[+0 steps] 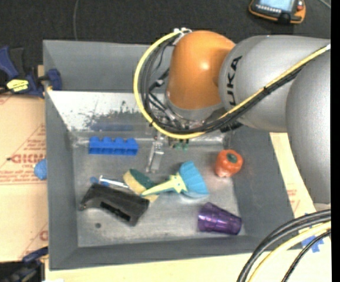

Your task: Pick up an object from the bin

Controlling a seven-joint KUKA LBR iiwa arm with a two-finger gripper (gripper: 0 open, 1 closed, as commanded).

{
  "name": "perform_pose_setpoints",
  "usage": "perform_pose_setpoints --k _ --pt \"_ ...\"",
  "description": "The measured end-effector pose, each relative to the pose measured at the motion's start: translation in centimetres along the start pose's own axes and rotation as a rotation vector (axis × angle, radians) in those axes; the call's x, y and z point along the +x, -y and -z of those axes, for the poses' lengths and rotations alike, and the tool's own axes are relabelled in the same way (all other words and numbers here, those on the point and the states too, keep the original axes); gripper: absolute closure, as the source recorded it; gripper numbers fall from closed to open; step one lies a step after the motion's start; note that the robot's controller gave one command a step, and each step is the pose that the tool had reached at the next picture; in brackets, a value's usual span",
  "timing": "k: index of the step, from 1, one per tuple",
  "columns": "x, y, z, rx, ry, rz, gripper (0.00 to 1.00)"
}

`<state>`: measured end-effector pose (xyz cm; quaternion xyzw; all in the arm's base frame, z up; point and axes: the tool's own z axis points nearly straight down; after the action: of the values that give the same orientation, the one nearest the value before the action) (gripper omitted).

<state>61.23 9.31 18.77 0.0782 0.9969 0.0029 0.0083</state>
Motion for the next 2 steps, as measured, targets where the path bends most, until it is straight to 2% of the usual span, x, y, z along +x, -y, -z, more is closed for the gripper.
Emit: perform_pose_setpoints --k 1,2 --pt "-0.7 -1.2 -0.6 -0.001 0.002 -0.099 0.0" --pt "1.7 4.7 1.4 0.0 0.002 -0.292 0.0"
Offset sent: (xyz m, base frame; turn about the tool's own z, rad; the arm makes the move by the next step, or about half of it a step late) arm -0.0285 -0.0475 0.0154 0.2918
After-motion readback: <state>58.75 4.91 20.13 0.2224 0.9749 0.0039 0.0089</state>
